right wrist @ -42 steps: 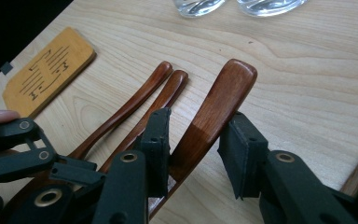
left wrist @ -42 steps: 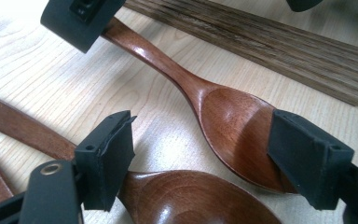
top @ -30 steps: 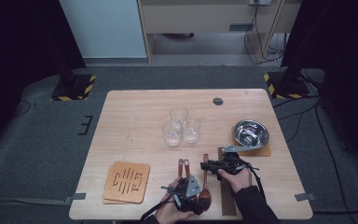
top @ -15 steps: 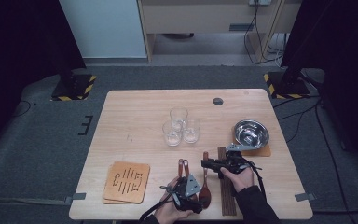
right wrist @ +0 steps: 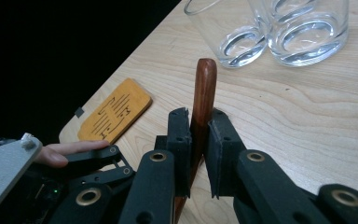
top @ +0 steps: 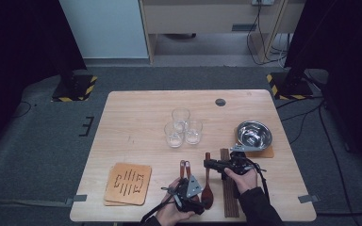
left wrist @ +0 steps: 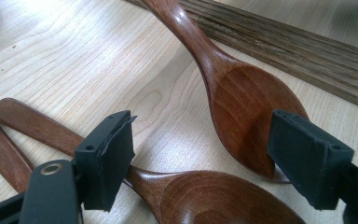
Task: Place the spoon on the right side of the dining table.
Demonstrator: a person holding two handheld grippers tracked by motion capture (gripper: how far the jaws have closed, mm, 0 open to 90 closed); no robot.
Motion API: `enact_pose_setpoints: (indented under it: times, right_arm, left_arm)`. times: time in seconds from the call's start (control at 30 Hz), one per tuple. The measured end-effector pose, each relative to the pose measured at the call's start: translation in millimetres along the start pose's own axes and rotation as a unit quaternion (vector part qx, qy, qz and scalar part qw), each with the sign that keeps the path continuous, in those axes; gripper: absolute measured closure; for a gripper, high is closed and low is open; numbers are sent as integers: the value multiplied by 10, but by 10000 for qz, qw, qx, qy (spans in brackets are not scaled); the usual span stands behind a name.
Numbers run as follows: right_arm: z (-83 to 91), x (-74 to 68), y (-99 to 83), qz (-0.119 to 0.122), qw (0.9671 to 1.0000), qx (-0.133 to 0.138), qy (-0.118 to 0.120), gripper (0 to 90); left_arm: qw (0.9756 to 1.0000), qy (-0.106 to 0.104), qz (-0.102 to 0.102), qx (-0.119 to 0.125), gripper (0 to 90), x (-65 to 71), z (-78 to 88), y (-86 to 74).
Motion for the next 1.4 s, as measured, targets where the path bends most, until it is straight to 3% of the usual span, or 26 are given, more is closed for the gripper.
enact_pose_setpoints:
  times: [0.63,0.8,0.97,1.13,1.4]
  right_arm:
    - [33,-73,28,-160,9993,197,264,849]
    - [52,-84,42,-100,9994,248,220,851]
    - [135,-77,88,-66,9989,442,164,851]
    - [220,-60,141,-4,9982,606,44,850]
    - [337,5,188,-60,9966,820,-111,850]
  left_arm:
    - [10000,26,49,-52,224,-5,1,4]
    - [10000,38,10,-87,242,0,14,3]
    - [9999,15,90,67,237,-30,100,29]
    - [9993,117,234,254,232,-160,275,18]
    - [9960,347,698,435,230,-494,516,-131]
Point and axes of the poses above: each handheld gripper's, and its own axes: z roughly backward along the jaws, y roughly out of its top, x roughly to its right, the point moved 7 cm from there along -z, roughly forward along the jaws, and after that the axes turned 14 degrees about -x, right-handed, at the moved point
